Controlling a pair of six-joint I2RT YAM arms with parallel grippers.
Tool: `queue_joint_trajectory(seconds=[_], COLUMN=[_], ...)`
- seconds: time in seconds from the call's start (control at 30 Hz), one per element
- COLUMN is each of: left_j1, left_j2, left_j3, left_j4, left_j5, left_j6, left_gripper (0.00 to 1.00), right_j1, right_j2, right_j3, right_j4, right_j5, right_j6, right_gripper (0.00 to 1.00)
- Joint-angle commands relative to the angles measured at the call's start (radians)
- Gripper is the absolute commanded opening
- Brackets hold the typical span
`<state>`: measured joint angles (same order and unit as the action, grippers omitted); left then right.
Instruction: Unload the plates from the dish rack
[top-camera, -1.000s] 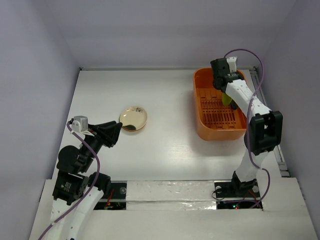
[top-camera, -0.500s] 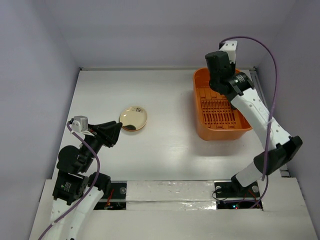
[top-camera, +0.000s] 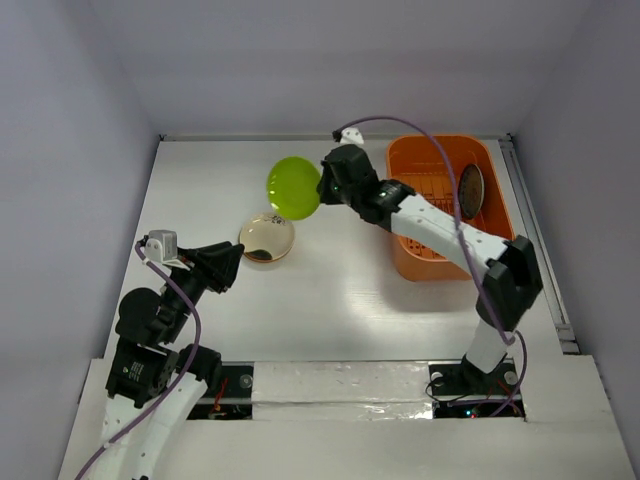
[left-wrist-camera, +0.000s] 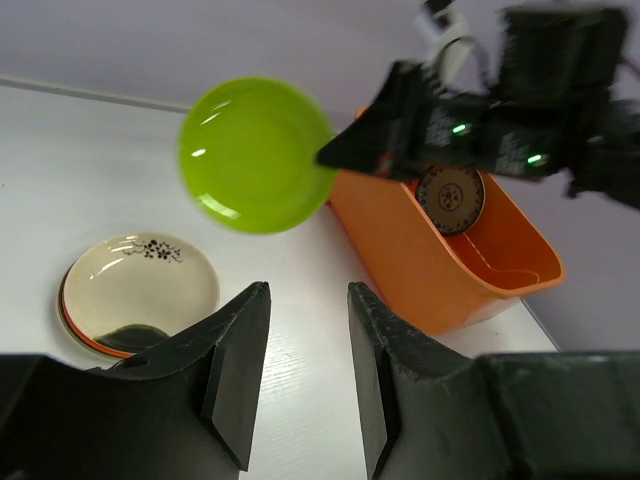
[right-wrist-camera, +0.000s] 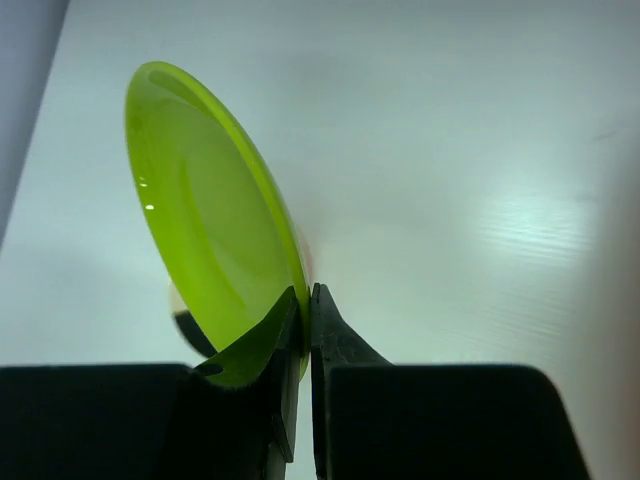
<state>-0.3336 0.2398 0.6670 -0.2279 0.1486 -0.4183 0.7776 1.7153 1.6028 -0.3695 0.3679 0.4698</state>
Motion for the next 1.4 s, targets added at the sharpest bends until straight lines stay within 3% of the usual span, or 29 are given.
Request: queue_joint_trajectory(seconds=[0.0, 0.17, 0.47, 0.67, 0.9, 1.13, 1.17, 1.23, 1.3, 1.33, 1.37], left_j1=[0.002, 0.011, 0.011, 0.011, 0.011, 0.011, 0.011, 0.011, 0.011, 0.011, 0.011], left_j2=[0.004, 0.006, 0.010, 0.007, 0.007, 0.001, 0.000, -0.002, -0.005, -0.007, -0.008], left_j3=[0.008, 0.009, 0.005, 0.005, 0.005, 0.005, 0.005, 0.005, 0.003, 0.003, 0.003], left_j4=[0.035, 0.036, 0.041, 0.041, 0.041, 0.044, 0.044, 0.044, 0.045, 0.044, 0.045], left_j5=[-0.006, -0.006, 0.002, 0.003, 0.005, 0.009, 0.011, 0.011, 0.017, 0.020, 0.022], left_j6=[-0.004, -0.004, -0.005, -0.005, -0.005, -0.004, -0.004, -0.004, -0.002, -0.002, -0.002], left_gripper=[0.34, 0.34, 0.35, 0.35, 0.35, 0.35, 0.35, 0.35, 0.35, 0.35, 0.35], right_j1=[0.011, 0.034, 0.063, 0.081, 0.081, 0.081, 0.081, 0.072, 0.037, -0.009, -0.038], right_j2=[0.072, 0.197, 0.305, 0.308, 0.261, 0.106, 0.055, 0.000, -0.091, -0.120, -0.150], right_j3=[-0.029, -0.023, -0.073, -0.099, -0.110, -0.155, -0.164, -0.179, -0.211, -0.224, -0.237], right_j4=[0.282, 0.359, 0.385, 0.373, 0.281, 0.150, 0.124, 0.084, 0.023, 0.005, -0.032], right_j5=[-0.292, -0.394, -0.377, -0.322, -0.250, -0.041, -0.014, 0.099, 0.226, 0.256, 0.288], right_j6=[0.171, 0.265, 0.313, 0.314, 0.282, 0.204, 0.182, 0.161, 0.130, 0.119, 0.093], right_gripper=[0.00, 0.00, 0.07, 0.21, 0.51, 0.56, 0.55, 0.38, 0.17, 0.00, 0.00])
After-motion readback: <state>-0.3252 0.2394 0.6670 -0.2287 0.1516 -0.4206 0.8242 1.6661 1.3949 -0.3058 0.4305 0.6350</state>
